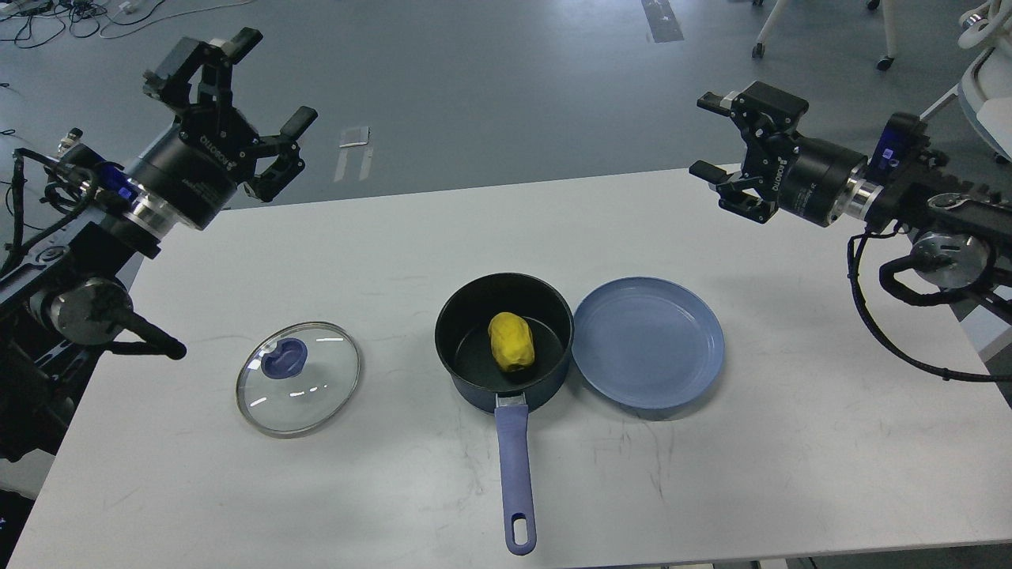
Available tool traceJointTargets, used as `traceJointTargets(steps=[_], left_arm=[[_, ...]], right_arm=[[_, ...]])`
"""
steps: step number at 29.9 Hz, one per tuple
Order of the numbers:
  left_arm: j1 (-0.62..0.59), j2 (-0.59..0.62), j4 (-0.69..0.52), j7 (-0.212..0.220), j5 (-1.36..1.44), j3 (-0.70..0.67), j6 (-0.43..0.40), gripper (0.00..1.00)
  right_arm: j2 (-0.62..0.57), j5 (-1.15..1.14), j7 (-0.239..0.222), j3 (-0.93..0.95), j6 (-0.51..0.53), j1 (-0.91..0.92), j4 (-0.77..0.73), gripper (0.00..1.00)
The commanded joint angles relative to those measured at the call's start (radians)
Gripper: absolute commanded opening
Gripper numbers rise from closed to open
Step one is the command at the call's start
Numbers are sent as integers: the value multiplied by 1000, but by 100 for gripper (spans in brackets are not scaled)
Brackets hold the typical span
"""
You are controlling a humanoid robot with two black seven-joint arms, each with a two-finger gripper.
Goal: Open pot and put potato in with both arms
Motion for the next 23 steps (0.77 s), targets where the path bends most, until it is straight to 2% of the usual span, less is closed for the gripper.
traceJointTargets(steps=[1,4,7,14,23], left_arm=[[49,-26,4,-1,0,-36,0,98],[84,-46,13,-1,-1,-56,-2,98],[125,-75,32,-2,-1,-85,-34,98],[178,-154,122,-2,-1,-130,-58,98],[196,-178,124,1,0,-142,-60,98]], right_arm=[[1,92,0,115,0,-96,-5,96],[1,100,0,177,0,-152,-5,96],[0,100,0,229,1,-215,-1,100],[1,101,0,284,1,-278,-2,100],[1,101,0,290,2,-307,4,100]])
